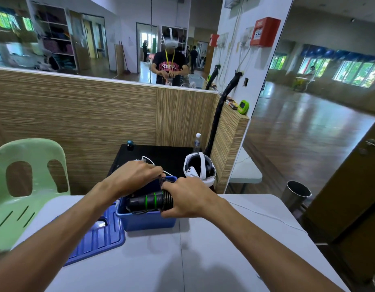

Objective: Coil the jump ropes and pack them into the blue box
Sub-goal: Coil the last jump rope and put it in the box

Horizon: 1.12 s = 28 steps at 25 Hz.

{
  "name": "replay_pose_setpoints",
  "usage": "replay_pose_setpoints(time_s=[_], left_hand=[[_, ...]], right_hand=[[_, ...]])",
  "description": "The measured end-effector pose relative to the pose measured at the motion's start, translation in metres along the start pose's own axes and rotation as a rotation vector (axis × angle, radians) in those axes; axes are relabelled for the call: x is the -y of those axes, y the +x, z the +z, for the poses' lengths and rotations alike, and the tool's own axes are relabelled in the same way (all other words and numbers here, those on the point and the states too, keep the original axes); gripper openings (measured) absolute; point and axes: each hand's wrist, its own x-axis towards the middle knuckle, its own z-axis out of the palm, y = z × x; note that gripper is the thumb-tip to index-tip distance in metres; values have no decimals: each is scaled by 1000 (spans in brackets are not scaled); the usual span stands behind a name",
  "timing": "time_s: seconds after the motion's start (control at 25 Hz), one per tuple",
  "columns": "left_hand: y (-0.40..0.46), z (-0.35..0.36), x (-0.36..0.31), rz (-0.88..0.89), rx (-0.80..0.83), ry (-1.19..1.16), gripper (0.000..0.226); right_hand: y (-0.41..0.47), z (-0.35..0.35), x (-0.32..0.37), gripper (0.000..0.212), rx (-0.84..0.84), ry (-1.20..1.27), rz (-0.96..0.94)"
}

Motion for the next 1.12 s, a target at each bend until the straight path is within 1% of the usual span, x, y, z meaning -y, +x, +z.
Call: replay_pose_setpoints(time_s=[0.04, 0.08, 0.12, 0.16, 0.2, 0.28, 0.4, 0.48, 0.6, 0.68, 0.76, 0.8, 0.88, 0.96, 1.04, 1.12], left_hand=[[2, -9, -4, 22, -9, 43, 22], [2, -11, -5, 35, -4, 111, 13], [1, -13, -6, 27, 21, 144, 15], [-1, -16, -9, 27, 53, 167, 27], [-2, -19, -8, 3, 75, 188, 33], [-2, -29, -9, -44, 84, 199, 33], [-5, -40, -20, -100, 47, 233, 31], [-8, -43, -33, -206, -18, 235, 30], [-14, -44, -60, -444, -78, 209, 33], [-17, -40, -74, -594, -100, 165, 36], [-20, -36, -89, -699, -101, 113, 31], [-21, -34, -96, -771, -106, 39, 28], [-21, -34, -104, -909, -60, -241, 27], [-20, -35, -101, -952, -121, -523, 27], [-16, -35, -88, -1047, -111, -797, 43], [-12, -34, -75, -1147, -40, -1110, 59]], right_hand=[[0, 0, 0, 47, 13, -3, 35], [0, -1, 0, 49, 22, 1, 70], [0, -2, -1, 51, 28, 10, 101], [0, -3, -2, 55, 31, 23, 120], [0, -5, -2, 58, 31, 37, 130], [2, -5, -3, 62, 15, 53, 138], [8, -3, -6, 59, -70, 31, 160], [11, -1, -9, 56, -155, -6, 178], [14, 3, -10, 56, -258, -96, 182], [17, 6, -9, 57, -297, -137, 162], [21, 8, -10, 58, -304, -169, 172], [23, 8, -11, 59, -305, -185, 185], [25, 11, -14, 62, -311, -223, 200], [25, 14, -14, 64, -324, -268, 202], [26, 18, -12, 68, -333, -280, 210], [26, 21, -10, 71, -328, -310, 215]])
